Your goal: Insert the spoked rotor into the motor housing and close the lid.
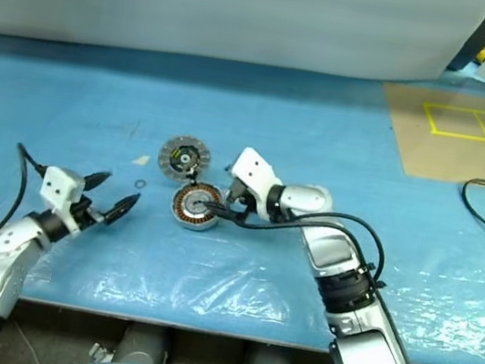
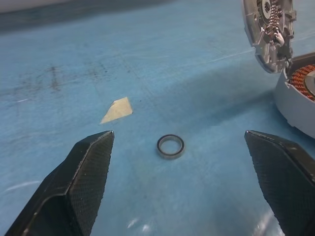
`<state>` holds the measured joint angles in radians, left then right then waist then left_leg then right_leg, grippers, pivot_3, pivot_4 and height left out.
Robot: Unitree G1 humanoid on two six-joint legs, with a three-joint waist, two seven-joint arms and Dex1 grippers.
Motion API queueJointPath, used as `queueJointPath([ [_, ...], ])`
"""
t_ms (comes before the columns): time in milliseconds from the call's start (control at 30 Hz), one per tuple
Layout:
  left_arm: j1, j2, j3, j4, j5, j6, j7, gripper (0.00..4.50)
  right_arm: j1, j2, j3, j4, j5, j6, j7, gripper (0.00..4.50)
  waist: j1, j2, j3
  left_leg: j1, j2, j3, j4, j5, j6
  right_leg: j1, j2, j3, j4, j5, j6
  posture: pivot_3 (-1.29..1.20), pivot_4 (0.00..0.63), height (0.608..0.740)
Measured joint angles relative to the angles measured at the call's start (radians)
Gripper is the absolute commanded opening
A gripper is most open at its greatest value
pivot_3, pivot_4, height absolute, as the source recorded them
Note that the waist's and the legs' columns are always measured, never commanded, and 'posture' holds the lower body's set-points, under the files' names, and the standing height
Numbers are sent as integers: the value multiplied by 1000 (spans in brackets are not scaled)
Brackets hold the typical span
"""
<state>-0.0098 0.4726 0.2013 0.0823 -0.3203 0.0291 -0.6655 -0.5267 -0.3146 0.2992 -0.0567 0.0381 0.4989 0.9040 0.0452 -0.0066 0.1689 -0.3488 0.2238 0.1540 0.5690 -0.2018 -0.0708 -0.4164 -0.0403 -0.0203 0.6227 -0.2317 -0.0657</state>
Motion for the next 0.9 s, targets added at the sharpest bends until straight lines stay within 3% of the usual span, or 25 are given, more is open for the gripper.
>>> queueJointPath([
  [167, -66, -2, -32, 95, 20, 1, -17, 4500, 97, -9, -86, -48, 71, -66, -17, 4470, -4, 0, 0, 0, 0, 0, -1, 0, 0, 0, 0, 0, 0, 1, 1, 0, 150, 740],
  [600, -108, -42, -55, 189, 36, -41, -44, 4500, 173, -66, -99, -137, 189, -50, 10, 4470, 2, 0, 0, 1, 0, -1, 0, 0, 0, 5, 0, 0, 0, 0, 0, 0, 150, 740],
  [900, -139, -41, -57, 163, 40, 60, 10, 1455, 173, -72, -98, -138, 201, -35, -11, 4500, 2, 0, 0, 0, 0, -1, -1, 0, 0, 5, 0, -1, -2, 0, 0, 0, 150, 740],
])
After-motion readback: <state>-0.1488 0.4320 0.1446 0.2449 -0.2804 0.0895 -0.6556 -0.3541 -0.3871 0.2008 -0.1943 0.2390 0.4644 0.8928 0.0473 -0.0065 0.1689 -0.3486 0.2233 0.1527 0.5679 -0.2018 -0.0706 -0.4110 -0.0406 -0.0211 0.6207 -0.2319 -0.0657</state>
